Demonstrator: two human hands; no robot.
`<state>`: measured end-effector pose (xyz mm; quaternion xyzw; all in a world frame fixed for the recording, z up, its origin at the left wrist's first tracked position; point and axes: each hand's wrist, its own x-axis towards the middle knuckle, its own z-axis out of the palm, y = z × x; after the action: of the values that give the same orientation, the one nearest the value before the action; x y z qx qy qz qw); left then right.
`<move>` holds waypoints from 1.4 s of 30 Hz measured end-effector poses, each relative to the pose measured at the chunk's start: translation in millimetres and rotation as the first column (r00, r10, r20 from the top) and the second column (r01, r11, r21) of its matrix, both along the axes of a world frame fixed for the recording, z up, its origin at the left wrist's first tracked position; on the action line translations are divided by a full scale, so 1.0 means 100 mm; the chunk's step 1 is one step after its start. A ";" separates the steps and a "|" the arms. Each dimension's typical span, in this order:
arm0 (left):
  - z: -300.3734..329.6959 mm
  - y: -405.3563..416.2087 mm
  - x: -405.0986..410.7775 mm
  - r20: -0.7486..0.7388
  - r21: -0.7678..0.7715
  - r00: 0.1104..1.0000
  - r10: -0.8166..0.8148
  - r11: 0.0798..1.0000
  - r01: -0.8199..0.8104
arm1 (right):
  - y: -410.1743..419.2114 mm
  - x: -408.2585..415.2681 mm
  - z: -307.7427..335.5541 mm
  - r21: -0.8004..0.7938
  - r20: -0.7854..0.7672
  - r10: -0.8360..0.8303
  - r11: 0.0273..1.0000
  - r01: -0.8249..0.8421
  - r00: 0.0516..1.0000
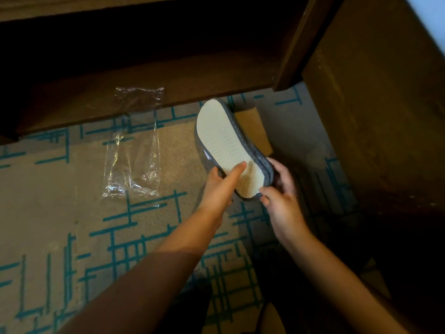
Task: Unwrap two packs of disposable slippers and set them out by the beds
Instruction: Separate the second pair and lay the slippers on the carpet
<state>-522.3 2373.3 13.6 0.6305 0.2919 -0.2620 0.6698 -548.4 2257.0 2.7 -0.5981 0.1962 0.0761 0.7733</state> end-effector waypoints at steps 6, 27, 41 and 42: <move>-0.02 0.07 0.00 -0.078 0.079 0.997 0.002 0.997 0.004 | 0.11 -0.13 0.05 -0.207 0.110 0.163 0.969 -0.138 0.980; -0.09 0.15 -0.10 -0.032 0.099 0.993 -0.115 0.988 0.117 | -0.06 -0.11 -0.10 -0.266 -0.105 0.331 0.899 -0.347 0.938; -0.49 0.17 -0.48 -0.276 -0.223 0.961 -0.024 0.974 -0.039 | -0.48 0.02 -0.18 -0.261 -0.177 -0.289 0.935 0.238 0.941; -0.48 0.12 -0.54 -0.293 -0.210 0.943 -0.160 0.973 0.100 | -0.50 0.04 -0.15 -0.249 -0.183 -0.298 0.936 0.249 0.937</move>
<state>-575.9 2385.7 -34.7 0.5322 0.3236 -0.4278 0.6550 -544.1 2206.7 -11.9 -0.6353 0.3687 0.0099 0.6785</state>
